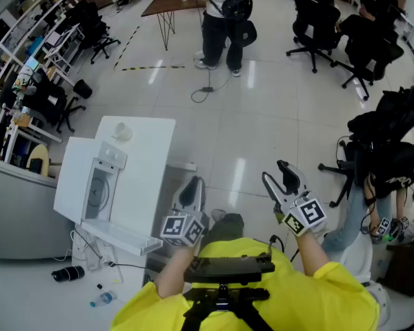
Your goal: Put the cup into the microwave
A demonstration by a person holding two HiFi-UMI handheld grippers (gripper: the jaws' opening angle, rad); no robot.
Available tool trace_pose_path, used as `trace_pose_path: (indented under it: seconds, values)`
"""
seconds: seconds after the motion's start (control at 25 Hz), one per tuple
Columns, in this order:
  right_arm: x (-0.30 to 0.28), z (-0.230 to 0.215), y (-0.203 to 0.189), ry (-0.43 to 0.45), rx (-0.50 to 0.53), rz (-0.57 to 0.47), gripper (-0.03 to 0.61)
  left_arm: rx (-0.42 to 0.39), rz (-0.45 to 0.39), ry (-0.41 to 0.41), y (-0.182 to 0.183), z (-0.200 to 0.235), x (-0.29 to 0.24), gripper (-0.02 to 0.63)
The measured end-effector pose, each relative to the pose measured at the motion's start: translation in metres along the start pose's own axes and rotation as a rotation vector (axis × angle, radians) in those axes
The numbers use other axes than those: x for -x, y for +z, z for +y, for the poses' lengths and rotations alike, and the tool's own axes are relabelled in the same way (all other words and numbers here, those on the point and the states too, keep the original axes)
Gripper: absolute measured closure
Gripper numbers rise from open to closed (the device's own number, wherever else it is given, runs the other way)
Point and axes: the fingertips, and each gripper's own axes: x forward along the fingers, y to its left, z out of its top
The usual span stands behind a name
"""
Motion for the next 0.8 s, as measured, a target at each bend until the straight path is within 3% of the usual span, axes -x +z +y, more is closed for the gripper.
trace_pose_path:
  seconds: [0.12, 0.28, 0.32, 0.52, 0.72, 0.8]
  values:
    - [-0.073, 0.011, 0.009, 0.066, 0.031, 0.001, 0.341, 0.002, -0.047, 0.028, 0.035, 0.056, -0.029, 0.581]
    - [-0.166, 0.029, 0.013, 0.193, 0.059, 0.028, 0.333, 0.019, -0.099, 0.139, 0.07, 0.127, -0.032, 0.581]
    - [-0.188, 0.034, 0.012, 0.227, 0.061, 0.033, 0.296, 0.015, -0.11, 0.178, 0.076, 0.144, -0.028, 0.581]
    - [-0.296, 0.076, -0.005, 0.391, 0.062, 0.099, 0.293, 0.037, -0.155, 0.405, 0.097, 0.226, 0.004, 0.581]
    - [-0.384, 0.136, -0.046, 0.614, 0.079, 0.224, 0.256, 0.092, -0.184, 0.666, 0.09, 0.29, 0.052, 0.58]
    - [-0.419, 0.156, -0.065, 0.687, 0.085, 0.282, 0.212, 0.115, -0.195, 0.772, 0.086, 0.311, 0.07, 0.58]
